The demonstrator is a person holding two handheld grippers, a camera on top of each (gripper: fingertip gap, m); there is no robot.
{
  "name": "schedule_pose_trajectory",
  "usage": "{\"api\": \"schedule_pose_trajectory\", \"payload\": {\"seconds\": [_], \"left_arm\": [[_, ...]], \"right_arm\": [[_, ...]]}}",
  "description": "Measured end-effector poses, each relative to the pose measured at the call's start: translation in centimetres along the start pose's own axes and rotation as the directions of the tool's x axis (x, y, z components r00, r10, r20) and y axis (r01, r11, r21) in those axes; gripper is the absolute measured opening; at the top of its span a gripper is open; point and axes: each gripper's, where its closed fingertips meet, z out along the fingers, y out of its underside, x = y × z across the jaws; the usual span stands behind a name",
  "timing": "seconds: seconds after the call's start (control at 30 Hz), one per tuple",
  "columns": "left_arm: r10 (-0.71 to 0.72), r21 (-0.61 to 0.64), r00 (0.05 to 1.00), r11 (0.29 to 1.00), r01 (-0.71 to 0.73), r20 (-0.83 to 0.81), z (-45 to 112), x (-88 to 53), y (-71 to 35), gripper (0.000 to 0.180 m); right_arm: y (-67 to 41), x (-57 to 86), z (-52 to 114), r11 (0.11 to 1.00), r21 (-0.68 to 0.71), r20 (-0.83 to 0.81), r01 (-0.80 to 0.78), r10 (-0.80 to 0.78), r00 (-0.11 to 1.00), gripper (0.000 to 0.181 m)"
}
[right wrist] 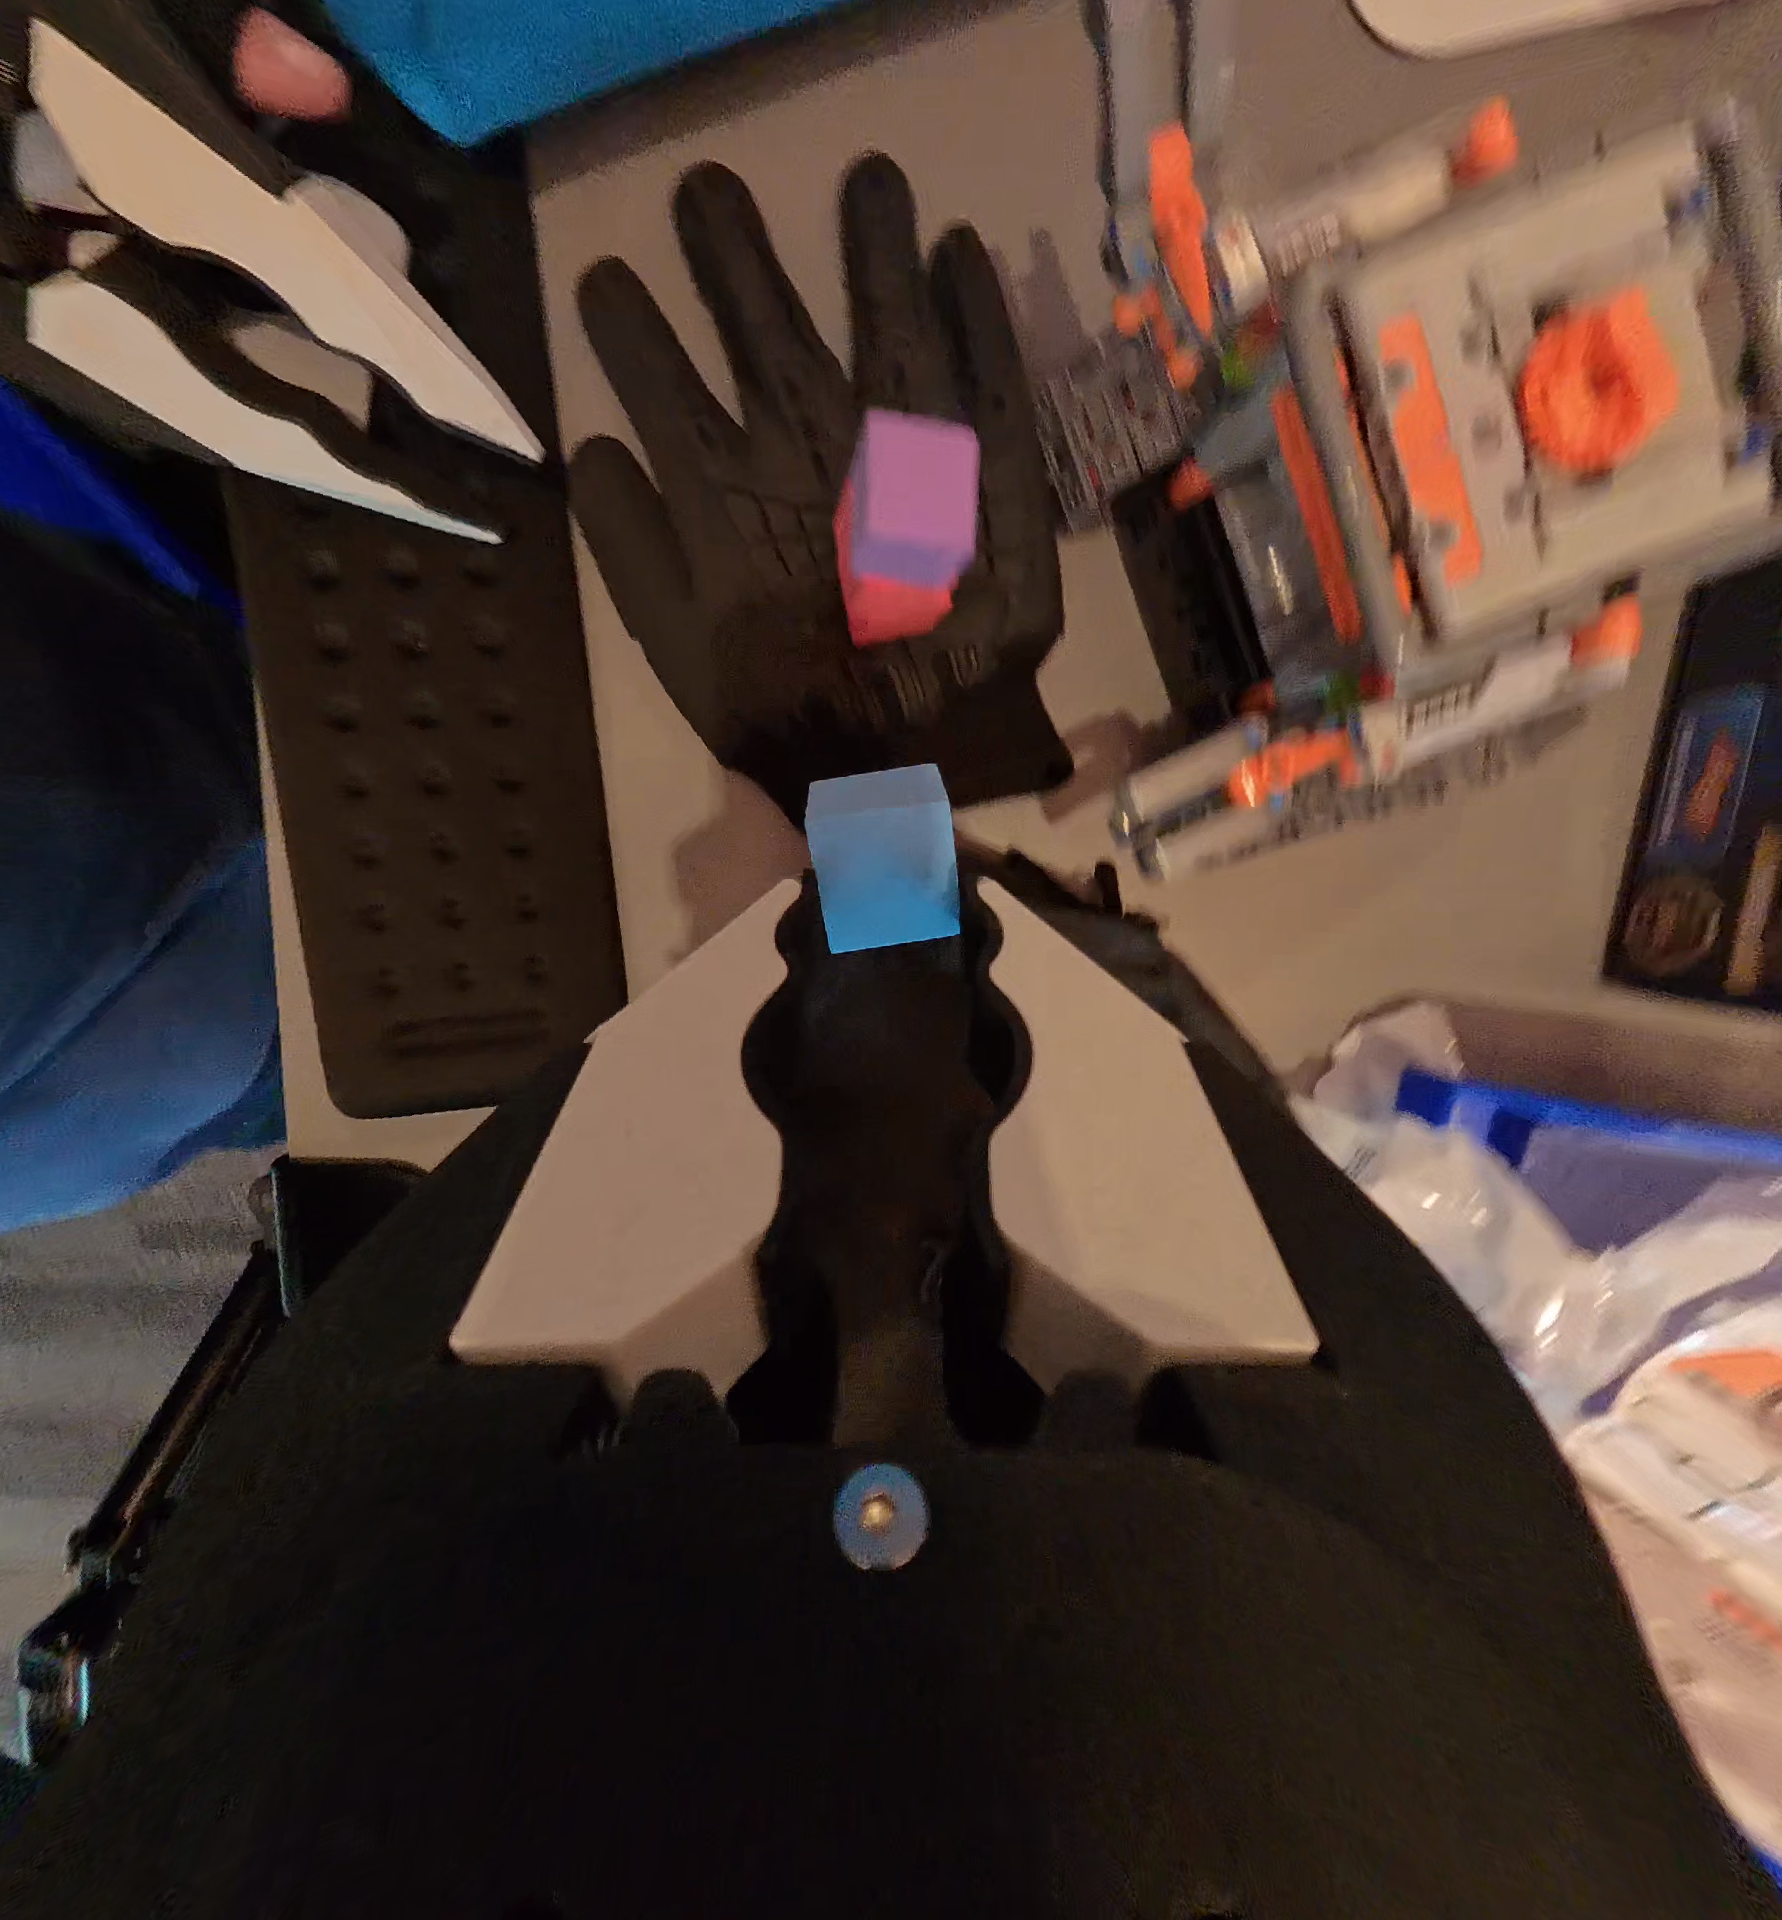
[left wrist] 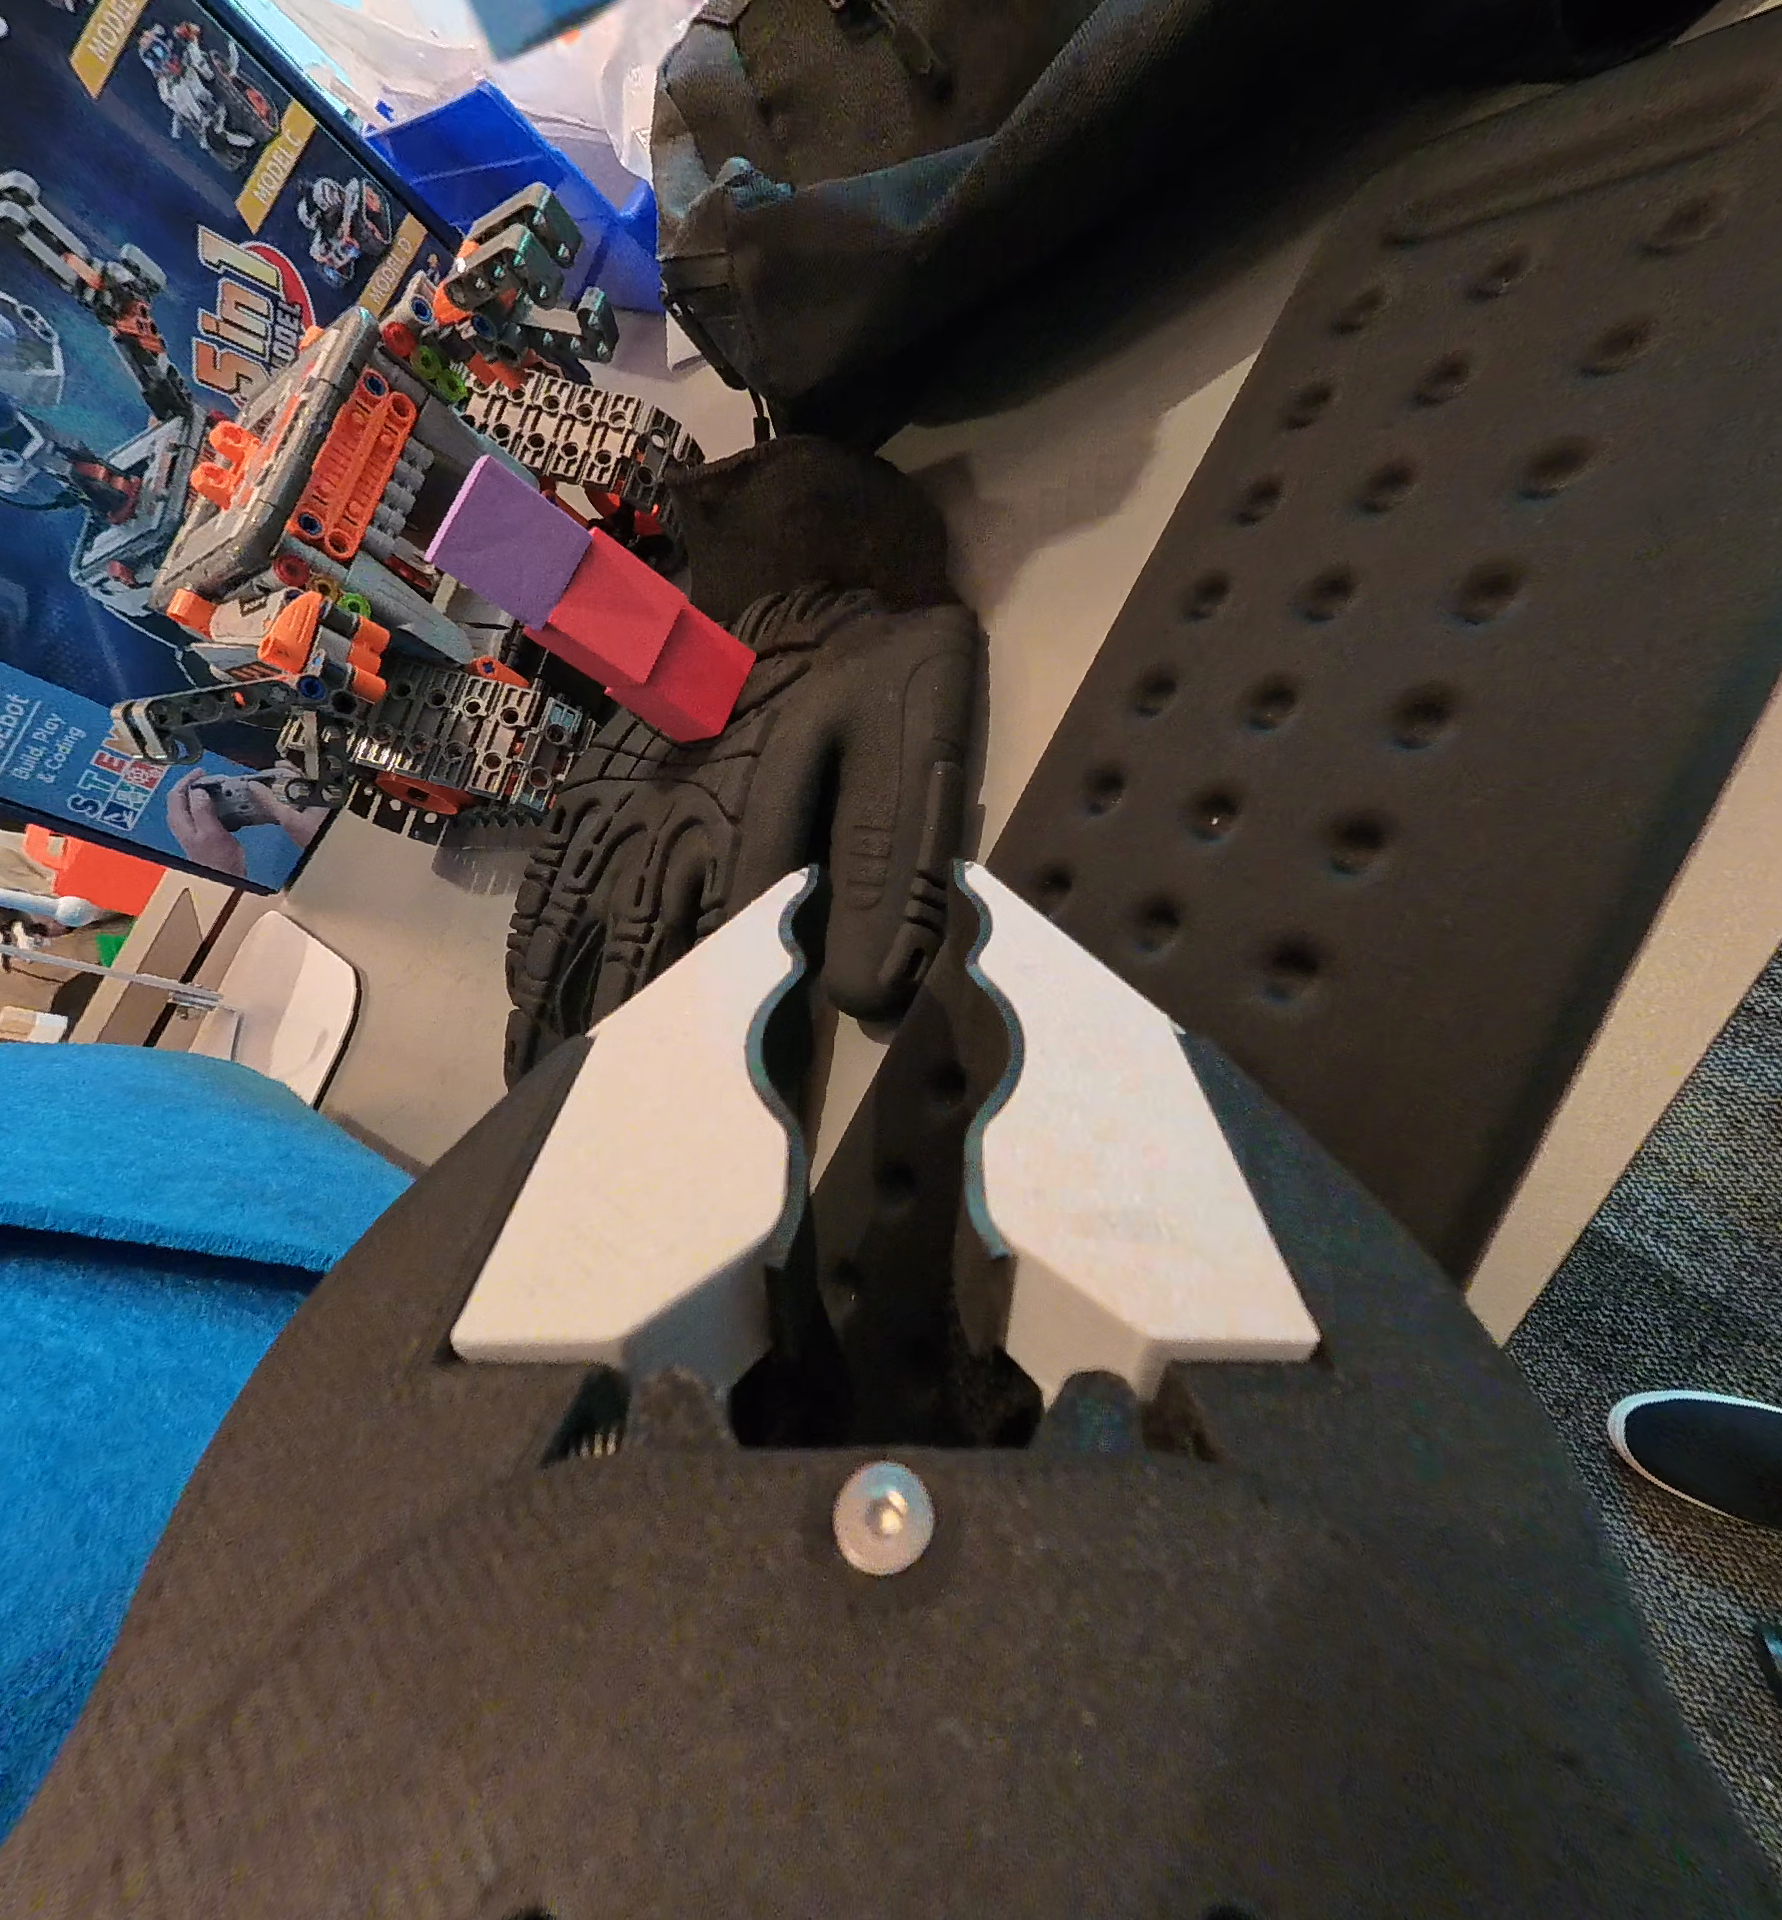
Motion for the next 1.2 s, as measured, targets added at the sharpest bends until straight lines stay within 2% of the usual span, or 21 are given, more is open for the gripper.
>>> {"api": "schedule_pose_trajectory", "payload": {"seconds": [0.17, 0.47, 0.77, 1.03, 1.2], "left_arm": [[0.0, -0.001, 1.0, 1.0, 0.0, 0.002, 0.0, 0.0, 0.0, 0.021], [0.001, 0.005, 1.0, 1.0, -0.001, 0.011, -0.1, -0.1, 0.0, 0.021], [0.002, 0.005, 1.0, 1.0, -0.002, 0.005, 0.0, 0.0, 0.0, 0.021], [0.002, 0.004, 1.0, 1.0, -0.002, 0.002, 0.0, 0.0, 0.0, 0.021], [0.0, 0.005, 1.0, 1.0, 0.0, 0.005, 0.0, -0.1, 0.0, 0.021]], "right_arm": [[-5.2, -0.4, 1.6, 0.974, -0.167, 0.093, 0.155, -0.141, 0.986, 0.025], [-6.6, 0.7, 5.2, 0.949, -0.272, 0.183, 0.159, -0.111, 0.977, 0.025], [-6.5, 0.4, 6.0, 0.958, -0.25, 0.221, 0.143, -0.087, 0.971, 0.026], [-6.5, 0.6, 5.9, 0.958, -0.253, 0.213, 0.137, -0.084, 0.974, 0.038], [-7.1, 0.8, 2.6, 0.984, -0.151, 0.138, 0.094, -0.074, 0.988, 0.04]]}}
